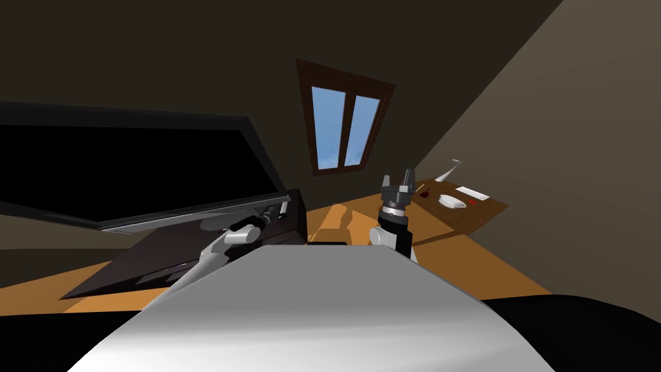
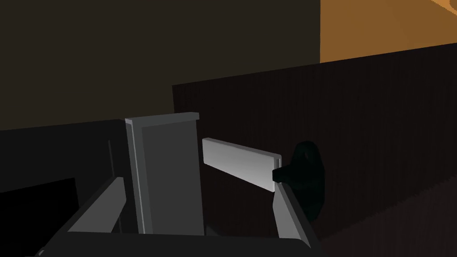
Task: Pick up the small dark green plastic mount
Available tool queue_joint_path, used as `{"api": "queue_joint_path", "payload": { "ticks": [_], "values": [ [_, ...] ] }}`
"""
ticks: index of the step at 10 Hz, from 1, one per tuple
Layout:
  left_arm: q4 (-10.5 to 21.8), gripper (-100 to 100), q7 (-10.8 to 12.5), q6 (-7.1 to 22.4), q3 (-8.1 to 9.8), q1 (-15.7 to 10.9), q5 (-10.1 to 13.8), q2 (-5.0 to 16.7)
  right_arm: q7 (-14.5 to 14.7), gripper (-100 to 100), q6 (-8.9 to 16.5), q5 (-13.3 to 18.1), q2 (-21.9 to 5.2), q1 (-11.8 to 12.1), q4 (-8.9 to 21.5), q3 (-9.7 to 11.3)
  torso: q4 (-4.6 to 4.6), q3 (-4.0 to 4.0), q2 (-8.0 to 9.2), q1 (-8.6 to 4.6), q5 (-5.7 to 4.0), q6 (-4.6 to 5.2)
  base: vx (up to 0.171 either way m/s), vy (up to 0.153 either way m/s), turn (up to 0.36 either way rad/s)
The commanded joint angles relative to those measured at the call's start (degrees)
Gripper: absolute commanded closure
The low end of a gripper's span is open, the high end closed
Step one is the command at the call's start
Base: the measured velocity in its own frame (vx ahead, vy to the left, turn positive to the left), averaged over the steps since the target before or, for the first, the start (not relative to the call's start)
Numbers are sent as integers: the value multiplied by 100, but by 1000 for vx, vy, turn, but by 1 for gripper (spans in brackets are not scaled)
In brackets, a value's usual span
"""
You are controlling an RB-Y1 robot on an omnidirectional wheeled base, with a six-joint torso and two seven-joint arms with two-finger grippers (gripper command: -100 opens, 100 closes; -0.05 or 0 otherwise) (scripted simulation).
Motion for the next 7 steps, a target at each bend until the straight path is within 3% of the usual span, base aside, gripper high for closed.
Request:
{"api": "queue_joint_path", "payload": {
  "ticks": [1,4,7],
  "values": [
    [201,-100,9,194,-14,-83,109,72,0,0,0,0,0,0,0,0,0,0,0,0,0,0,35,-13,-60],
    [568,-100,51,679,42,-102,401,266,0,0,0,0,0,0,0,0,0,1,2,4,1,-2,38,-15,-102],
    [876,-100,70,911,76,-103,529,346,0,0,0,0,0,0,0,0,0,-1,-3,4,1,0,45,-10,-90]
  ]
}}
